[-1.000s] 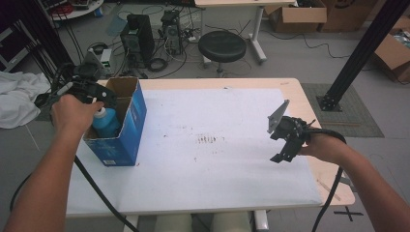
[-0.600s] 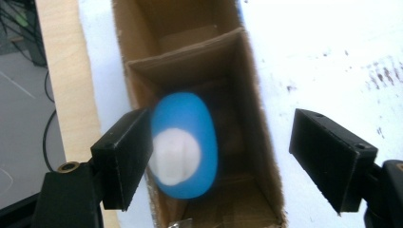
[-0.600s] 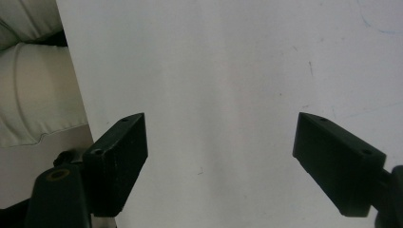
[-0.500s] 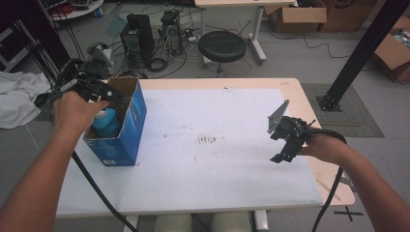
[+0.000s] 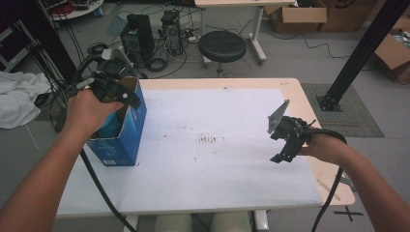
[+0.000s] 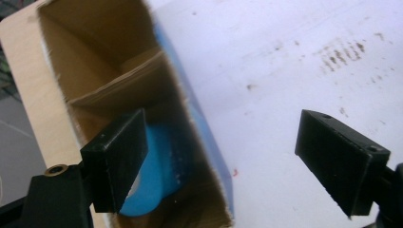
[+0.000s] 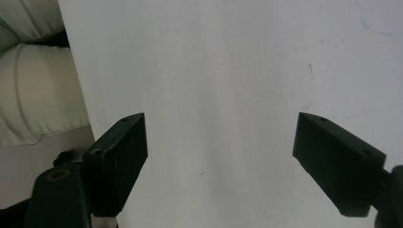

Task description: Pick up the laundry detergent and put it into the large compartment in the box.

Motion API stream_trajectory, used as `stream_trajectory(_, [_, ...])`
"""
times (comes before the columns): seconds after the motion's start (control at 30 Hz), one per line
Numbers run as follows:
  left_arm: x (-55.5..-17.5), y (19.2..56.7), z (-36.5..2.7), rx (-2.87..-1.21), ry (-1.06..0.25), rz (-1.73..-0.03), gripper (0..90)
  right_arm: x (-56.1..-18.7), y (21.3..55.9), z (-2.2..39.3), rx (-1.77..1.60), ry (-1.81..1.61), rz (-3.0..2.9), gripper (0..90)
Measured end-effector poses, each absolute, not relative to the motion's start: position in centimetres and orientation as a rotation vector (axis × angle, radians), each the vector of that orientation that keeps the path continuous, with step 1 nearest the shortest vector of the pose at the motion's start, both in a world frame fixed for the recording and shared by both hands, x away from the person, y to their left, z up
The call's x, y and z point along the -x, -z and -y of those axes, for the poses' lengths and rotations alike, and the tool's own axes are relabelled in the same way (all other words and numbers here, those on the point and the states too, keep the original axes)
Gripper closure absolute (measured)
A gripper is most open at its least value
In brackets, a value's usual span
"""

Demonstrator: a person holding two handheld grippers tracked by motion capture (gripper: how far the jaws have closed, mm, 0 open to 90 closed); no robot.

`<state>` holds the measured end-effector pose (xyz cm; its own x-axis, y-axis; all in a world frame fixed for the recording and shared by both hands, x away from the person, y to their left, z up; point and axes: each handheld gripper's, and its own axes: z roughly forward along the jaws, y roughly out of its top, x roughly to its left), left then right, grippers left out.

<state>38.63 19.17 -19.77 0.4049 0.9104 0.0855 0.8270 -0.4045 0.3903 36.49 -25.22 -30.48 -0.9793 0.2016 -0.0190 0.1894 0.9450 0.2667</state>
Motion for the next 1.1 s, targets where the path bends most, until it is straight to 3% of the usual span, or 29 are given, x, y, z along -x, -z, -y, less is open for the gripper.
stream_trajectory(0.7, [-38.1,20.2,-11.7,-2.603,-0.380,-1.081,18.9,-36.6,30.3,24.9,-0.315,-0.422,-3.050,18.5])
stream_trajectory(1.1, [-37.9,21.2,-9.6,-2.699,-0.346,-0.882,19.0,-36.8,30.2,24.5,-0.313,-0.420,-3.053,18.5])
